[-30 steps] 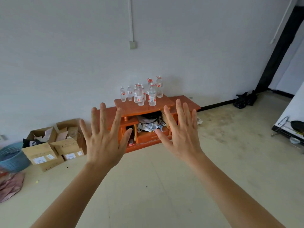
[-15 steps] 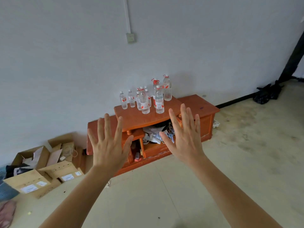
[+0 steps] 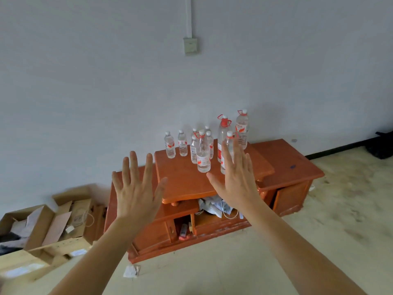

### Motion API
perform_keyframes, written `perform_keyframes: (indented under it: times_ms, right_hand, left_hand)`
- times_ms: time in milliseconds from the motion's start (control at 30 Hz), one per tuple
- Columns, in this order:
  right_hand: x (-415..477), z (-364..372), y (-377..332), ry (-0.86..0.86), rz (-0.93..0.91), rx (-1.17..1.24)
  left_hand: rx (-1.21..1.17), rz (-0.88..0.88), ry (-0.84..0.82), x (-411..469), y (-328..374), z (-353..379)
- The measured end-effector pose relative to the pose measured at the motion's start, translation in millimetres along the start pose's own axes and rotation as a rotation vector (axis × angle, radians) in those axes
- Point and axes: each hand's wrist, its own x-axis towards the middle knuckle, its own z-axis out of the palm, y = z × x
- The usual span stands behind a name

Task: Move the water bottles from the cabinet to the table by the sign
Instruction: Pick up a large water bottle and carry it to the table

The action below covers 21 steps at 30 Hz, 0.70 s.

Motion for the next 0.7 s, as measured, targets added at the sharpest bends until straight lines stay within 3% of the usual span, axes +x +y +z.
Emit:
perform_keyframes:
  times_ms: [200,333,700]
  right_hand:
    - [88,86,24,-0.102,0.117,-0.027]
    - [140,130,47,-0.190,0.213,-0.023]
    - [205,239,137,-0.397,0.371,0.161]
  left_hand:
    - [-0.012,0.054,-0.111,114,-33,85]
    - [-0.029,0.182,-0.171,197,-39,128]
    - [-0.102,0.262,-0.331,336,14,246]
